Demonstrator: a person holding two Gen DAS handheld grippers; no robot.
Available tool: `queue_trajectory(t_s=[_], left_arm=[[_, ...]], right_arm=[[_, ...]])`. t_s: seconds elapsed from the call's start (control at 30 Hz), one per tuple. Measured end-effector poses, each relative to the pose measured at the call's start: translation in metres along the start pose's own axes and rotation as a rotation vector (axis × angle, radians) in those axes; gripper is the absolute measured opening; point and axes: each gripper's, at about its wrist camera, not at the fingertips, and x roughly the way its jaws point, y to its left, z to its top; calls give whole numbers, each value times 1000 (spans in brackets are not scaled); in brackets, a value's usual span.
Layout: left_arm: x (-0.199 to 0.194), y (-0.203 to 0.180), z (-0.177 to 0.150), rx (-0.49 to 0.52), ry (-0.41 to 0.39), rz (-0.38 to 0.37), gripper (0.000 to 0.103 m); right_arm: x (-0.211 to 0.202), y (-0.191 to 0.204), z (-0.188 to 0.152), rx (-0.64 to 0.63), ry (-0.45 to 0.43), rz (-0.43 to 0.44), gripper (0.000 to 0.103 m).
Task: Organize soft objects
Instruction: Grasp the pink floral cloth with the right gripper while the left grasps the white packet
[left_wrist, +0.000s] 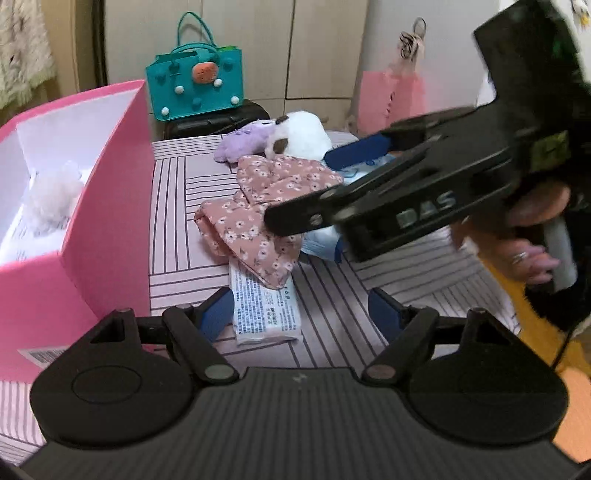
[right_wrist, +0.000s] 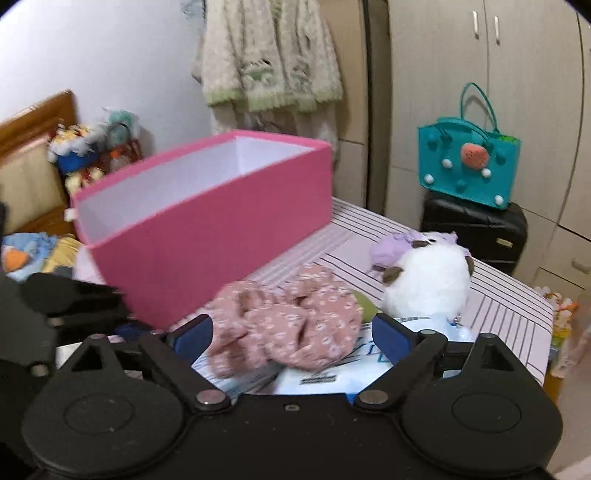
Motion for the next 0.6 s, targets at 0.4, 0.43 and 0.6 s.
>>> queue_trajectory(t_s=[0.4,0.43,0.6], left_arm=[[15,12,-7,-94,-2,65,55],[17,12,-6,-91,-1,66,55],[22,9,2,-76,4,78,59]], right_arm=[[38,2,3,-65,69,28,95],[38,4,2,-75,62,17,95],[28,10,0,-98,-8,-38,95]])
